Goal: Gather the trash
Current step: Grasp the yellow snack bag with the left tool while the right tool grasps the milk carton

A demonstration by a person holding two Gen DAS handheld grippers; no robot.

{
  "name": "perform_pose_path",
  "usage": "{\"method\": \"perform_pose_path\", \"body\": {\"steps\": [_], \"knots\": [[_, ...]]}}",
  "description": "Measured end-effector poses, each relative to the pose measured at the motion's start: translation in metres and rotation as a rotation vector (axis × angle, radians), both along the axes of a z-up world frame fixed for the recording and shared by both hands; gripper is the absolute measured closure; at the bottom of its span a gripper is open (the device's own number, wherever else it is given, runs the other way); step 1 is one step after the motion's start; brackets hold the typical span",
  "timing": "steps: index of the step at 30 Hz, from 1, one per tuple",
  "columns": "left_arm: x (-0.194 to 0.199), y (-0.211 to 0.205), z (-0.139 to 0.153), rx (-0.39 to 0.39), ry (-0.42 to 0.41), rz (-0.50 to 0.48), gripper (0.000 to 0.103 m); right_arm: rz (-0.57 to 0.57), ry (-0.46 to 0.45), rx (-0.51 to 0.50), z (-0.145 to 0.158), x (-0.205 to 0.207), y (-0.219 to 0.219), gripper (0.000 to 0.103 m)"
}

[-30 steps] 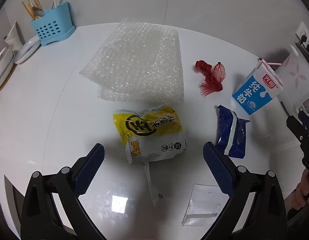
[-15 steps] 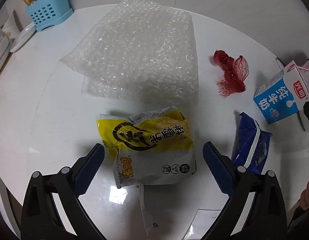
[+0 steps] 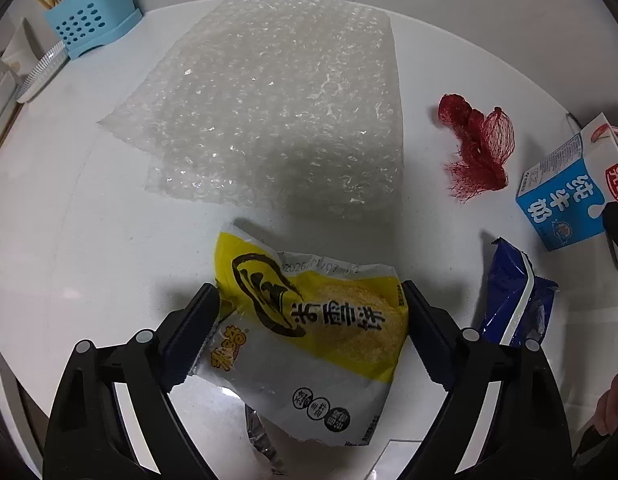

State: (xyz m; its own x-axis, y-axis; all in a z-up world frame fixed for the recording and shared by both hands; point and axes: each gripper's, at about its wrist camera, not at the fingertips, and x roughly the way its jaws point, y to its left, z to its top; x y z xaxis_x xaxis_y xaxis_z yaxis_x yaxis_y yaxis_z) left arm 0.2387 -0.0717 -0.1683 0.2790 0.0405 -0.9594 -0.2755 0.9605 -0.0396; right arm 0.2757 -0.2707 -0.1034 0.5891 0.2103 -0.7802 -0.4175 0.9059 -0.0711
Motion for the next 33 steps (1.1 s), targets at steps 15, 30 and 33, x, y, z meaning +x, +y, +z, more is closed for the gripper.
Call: {"method": "perform_pose_path", "body": {"steps": [15, 30, 33], "knots": [[-0.019, 0.002, 0.005, 0.007, 0.005, -0.025, 0.029, -0.010, -0.017, 0.018, -0.011, 0.007, 0.008, 0.033], [-0.024, 0.002, 0.021, 0.032, -0.020, -0.048, 0.069, 0.036, -0.005, -0.013, -0.016, 0.001, 0.021, 0.085], [-0.024, 0.005, 0.022, 0.030, -0.027, -0.052, 0.072, 0.041, -0.007, -0.003, -0.013, -0.002, 0.019, 0.087]]}}
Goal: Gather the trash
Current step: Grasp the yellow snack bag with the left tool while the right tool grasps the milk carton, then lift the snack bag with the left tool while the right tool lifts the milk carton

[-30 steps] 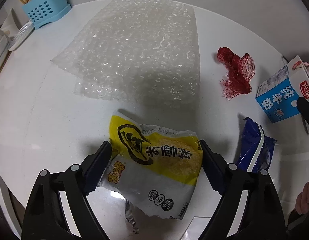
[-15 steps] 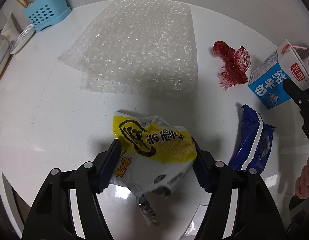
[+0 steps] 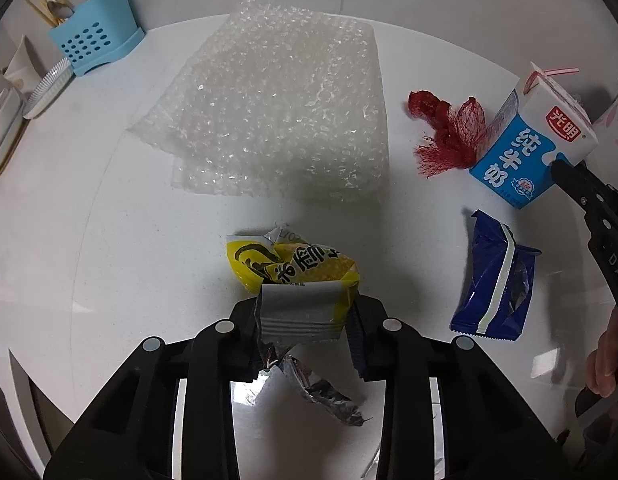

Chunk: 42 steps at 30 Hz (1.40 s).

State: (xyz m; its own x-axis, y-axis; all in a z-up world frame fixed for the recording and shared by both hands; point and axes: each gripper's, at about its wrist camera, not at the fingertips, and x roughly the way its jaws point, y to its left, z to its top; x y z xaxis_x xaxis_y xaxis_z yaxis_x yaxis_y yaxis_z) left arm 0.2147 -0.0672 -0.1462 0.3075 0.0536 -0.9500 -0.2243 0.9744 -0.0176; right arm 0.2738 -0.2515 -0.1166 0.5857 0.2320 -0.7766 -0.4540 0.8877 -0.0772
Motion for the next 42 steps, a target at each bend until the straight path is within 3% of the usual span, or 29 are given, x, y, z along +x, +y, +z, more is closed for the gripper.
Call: {"method": "perform_pose_path", "body": {"steps": [19, 21, 24, 25, 27, 36, 37, 38, 40, 42], "knots": [[-0.007, 0.004, 0.007, -0.006, -0.026, 0.003, 0.076, 0.040, -0.029, -0.015, 0.008, -0.020, -0.009, 0.092], [-0.007, 0.003, 0.007, -0.006, -0.026, 0.002, 0.076, 0.060, -0.023, -0.017, 0.008, -0.025, -0.010, 0.082], [-0.008, 0.002, 0.008, -0.006, -0.027, 0.001, 0.077, 0.083, -0.045, -0.001, 0.012, -0.037, -0.015, 0.050], [-0.008, 0.002, 0.008, -0.007, -0.026, 0.000, 0.089, 0.099, -0.061, 0.009, 0.016, -0.041, -0.019, 0.044], [-0.009, 0.001, 0.008, -0.007, -0.024, -0.004, 0.090, 0.136, -0.082, 0.015, 0.023, -0.045, -0.024, 0.035], [-0.013, 0.003, 0.010, 0.002, -0.014, 0.017, 0.090, 0.211, -0.036, 0.055, 0.025, -0.004, -0.037, 0.030], [-0.014, 0.005, 0.012, 0.003, -0.017, 0.027, 0.085, 0.218, -0.043, 0.048, 0.024, -0.002, -0.035, 0.030], [-0.015, 0.006, 0.014, 0.008, -0.021, 0.039, 0.070, 0.228, -0.049, 0.037, 0.022, 0.001, -0.032, 0.030], [-0.018, 0.009, 0.018, 0.023, -0.033, 0.055, 0.053, 0.245, -0.041, 0.026, 0.018, 0.005, -0.029, 0.030], [-0.020, 0.014, 0.020, 0.031, -0.039, 0.073, 0.051, 0.260, -0.031, 0.022, 0.014, 0.008, -0.026, 0.030]]}}
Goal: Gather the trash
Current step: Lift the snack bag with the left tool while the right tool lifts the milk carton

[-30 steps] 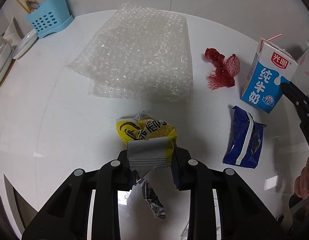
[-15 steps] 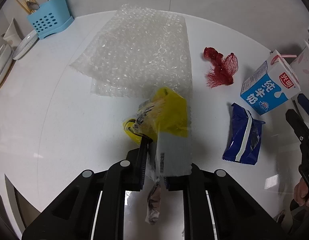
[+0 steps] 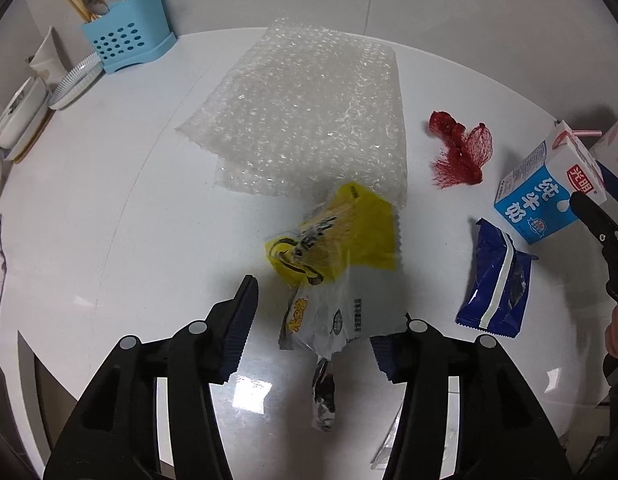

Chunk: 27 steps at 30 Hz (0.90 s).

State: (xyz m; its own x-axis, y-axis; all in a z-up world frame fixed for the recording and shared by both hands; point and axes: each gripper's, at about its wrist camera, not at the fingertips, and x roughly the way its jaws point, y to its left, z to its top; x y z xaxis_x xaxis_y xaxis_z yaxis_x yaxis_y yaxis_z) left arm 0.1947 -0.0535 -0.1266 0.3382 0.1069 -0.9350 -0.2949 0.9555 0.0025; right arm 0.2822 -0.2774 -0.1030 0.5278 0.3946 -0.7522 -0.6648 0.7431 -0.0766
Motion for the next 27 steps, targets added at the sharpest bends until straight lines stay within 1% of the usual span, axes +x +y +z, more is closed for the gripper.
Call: {"method": "perform_pose_path", "body": {"steps": [2, 6, 8, 9, 10, 11, 12, 13, 15, 16, 17, 18, 19, 20, 21, 22, 23, 27], "knots": [[0.000, 0.004, -0.002, 0.010, 0.009, 0.016, 0.043, 0.005, -0.005, -0.010, -0.004, 0.000, 0.002, 0.030], [0.007, 0.014, -0.013, -0.020, 0.027, 0.055, 0.042, 0.005, 0.005, -0.003, -0.007, 0.003, 0.006, 0.030], [0.011, 0.015, -0.019, -0.025, 0.031, 0.051, 0.041, -0.005, 0.008, 0.001, -0.008, 0.005, 0.007, 0.031], [0.014, 0.015, -0.024, -0.029, 0.039, 0.041, 0.041, -0.005, 0.014, 0.002, -0.009, 0.005, 0.008, 0.037], [0.016, 0.014, -0.028, -0.028, 0.045, 0.036, 0.042, -0.004, 0.022, -0.002, -0.011, 0.005, 0.009, 0.046], [0.017, 0.012, -0.031, -0.025, 0.054, 0.036, 0.042, 0.001, 0.028, -0.007, -0.012, 0.005, 0.011, 0.050], [0.018, 0.012, -0.035, -0.033, 0.061, 0.036, 0.043, 0.005, 0.028, -0.006, -0.013, 0.004, 0.012, 0.053], [0.018, 0.012, -0.038, -0.044, 0.068, 0.038, 0.043, 0.003, 0.023, -0.008, -0.013, 0.003, 0.013, 0.053], [0.019, 0.011, -0.040, -0.035, 0.065, 0.033, 0.047, 0.006, 0.020, -0.005, -0.012, 0.001, 0.014, 0.055], [0.020, 0.009, -0.040, -0.017, 0.067, 0.021, 0.053, 0.006, 0.018, -0.002, -0.011, 0.000, 0.015, 0.056], [0.021, 0.008, -0.039, -0.010, 0.065, 0.014, 0.062, 0.007, 0.016, -0.003, -0.011, -0.001, 0.015, 0.057], [0.021, 0.007, -0.038, -0.013, 0.065, 0.009, 0.066, 0.007, 0.013, -0.004, -0.010, -0.003, 0.016, 0.057], [0.022, 0.007, -0.037, -0.017, 0.067, 0.006, 0.073, 0.006, 0.011, -0.005, -0.010, -0.004, 0.016, 0.058], [0.022, 0.007, -0.037, -0.017, 0.070, 0.003, 0.076, 0.005, 0.010, -0.003, -0.010, -0.006, 0.016, 0.058], [0.022, 0.007, -0.037, -0.017, 0.070, -0.001, 0.077, 0.002, 0.010, -0.001, -0.009, -0.007, 0.016, 0.058], [0.022, 0.007, -0.037, -0.013, 0.069, -0.005, 0.081, -0.001, 0.013, 0.001, -0.009, -0.007, 0.015, 0.058], [0.022, 0.007, -0.037, -0.007, 0.069, -0.008, 0.083, -0.002, 0.015, 0.003, -0.009, -0.008, 0.015, 0.058], [0.020, 0.008, -0.035, -0.009, 0.059, -0.012, 0.087, -0.014, 0.012, 0.005, -0.007, -0.013, 0.012, 0.060]]}}
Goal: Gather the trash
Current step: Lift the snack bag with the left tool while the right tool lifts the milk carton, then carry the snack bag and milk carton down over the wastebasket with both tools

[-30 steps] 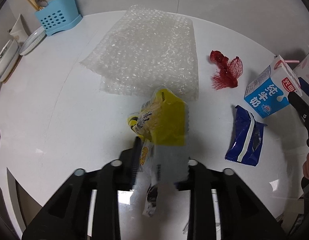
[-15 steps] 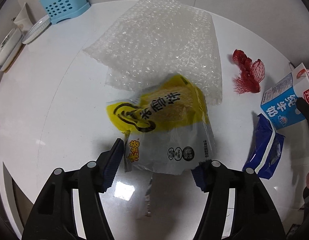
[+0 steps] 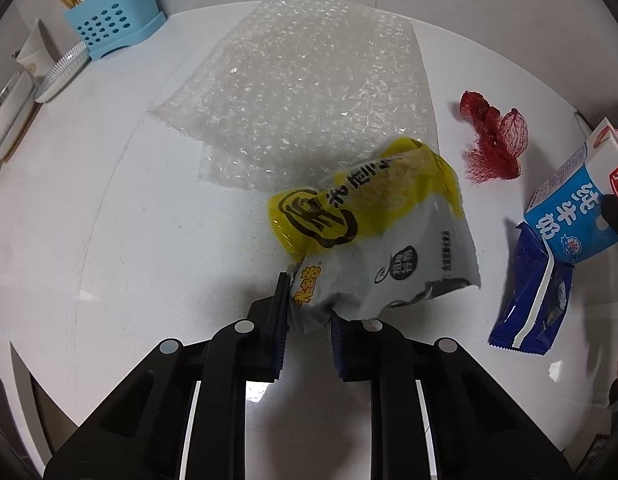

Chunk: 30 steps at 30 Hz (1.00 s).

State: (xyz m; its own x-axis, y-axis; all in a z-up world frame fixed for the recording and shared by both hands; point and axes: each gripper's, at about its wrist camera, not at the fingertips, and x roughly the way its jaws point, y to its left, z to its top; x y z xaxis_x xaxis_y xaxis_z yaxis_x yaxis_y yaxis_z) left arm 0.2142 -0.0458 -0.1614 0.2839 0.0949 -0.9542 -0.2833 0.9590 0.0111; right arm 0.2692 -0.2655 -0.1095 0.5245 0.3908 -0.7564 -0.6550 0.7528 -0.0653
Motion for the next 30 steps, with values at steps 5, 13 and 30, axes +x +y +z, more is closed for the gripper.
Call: {"method": "perform_pose_path", "body": {"steps": [5, 13, 30], "knots": [[-0.006, 0.000, 0.010, 0.009, -0.023, -0.017, 0.087, -0.026, -0.011, 0.017, 0.008, -0.007, -0.005, 0.060], [-0.020, 0.003, 0.031, -0.022, -0.090, -0.046, 0.088, -0.098, -0.025, 0.045, 0.019, -0.023, -0.013, 0.060], [-0.068, 0.007, 0.062, -0.057, -0.157, -0.122, 0.088, -0.244, -0.097, 0.003, 0.049, -0.089, -0.015, 0.061]]}}
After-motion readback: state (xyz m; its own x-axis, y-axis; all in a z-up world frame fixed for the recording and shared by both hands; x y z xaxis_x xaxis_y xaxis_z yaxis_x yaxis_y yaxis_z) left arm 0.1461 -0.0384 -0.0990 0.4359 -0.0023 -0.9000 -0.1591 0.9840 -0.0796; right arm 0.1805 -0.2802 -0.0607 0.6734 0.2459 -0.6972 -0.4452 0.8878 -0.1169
